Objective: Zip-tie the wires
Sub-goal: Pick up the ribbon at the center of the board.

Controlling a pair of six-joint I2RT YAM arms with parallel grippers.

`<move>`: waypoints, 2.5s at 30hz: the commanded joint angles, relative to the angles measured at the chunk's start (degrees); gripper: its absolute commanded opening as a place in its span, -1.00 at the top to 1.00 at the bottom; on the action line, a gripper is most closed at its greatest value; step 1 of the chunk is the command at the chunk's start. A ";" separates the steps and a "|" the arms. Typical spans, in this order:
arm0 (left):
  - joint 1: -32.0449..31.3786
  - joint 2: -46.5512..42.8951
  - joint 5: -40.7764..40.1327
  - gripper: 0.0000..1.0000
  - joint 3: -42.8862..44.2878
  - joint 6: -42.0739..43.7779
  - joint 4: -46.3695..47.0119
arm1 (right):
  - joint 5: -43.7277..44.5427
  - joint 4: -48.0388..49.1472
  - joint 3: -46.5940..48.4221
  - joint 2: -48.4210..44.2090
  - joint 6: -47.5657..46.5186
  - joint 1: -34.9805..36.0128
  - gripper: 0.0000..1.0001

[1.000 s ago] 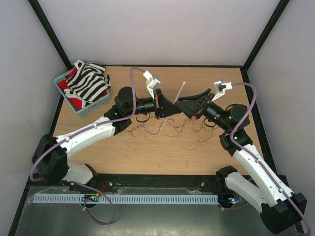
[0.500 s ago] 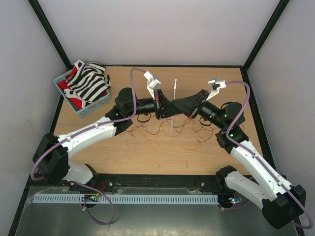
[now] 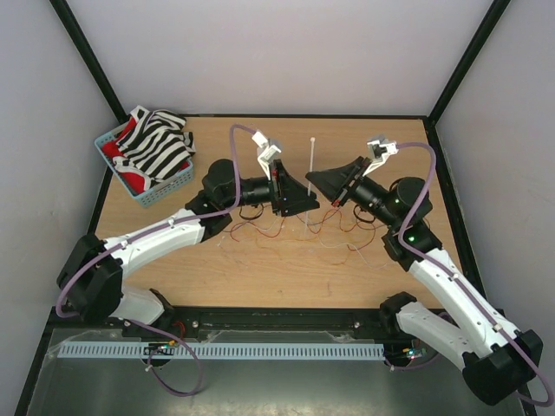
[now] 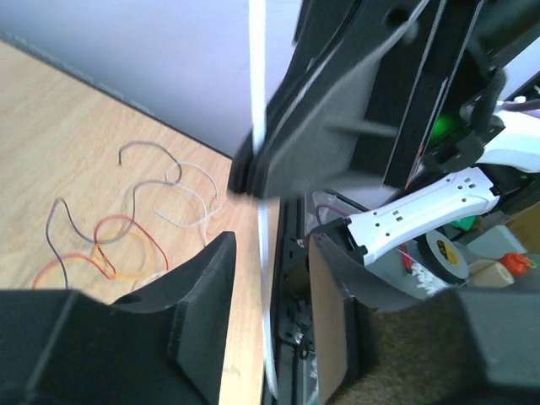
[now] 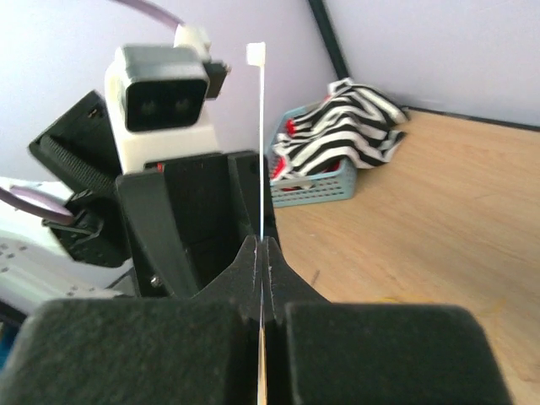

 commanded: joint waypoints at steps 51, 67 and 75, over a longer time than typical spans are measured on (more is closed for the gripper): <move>-5.88 -1.16 -38.97 0.02 9.26 9.15 -21.25 | 51.48 -25.59 8.39 6.67 -24.38 23.14 1.00; -7.93 2.59 -41.81 0.57 11.42 12.08 -21.15 | 52.86 -26.09 8.10 6.72 -24.46 23.13 1.00; -7.51 2.40 -40.97 1.00 10.95 12.16 -21.22 | 52.28 -25.60 7.55 6.03 -24.37 23.14 0.73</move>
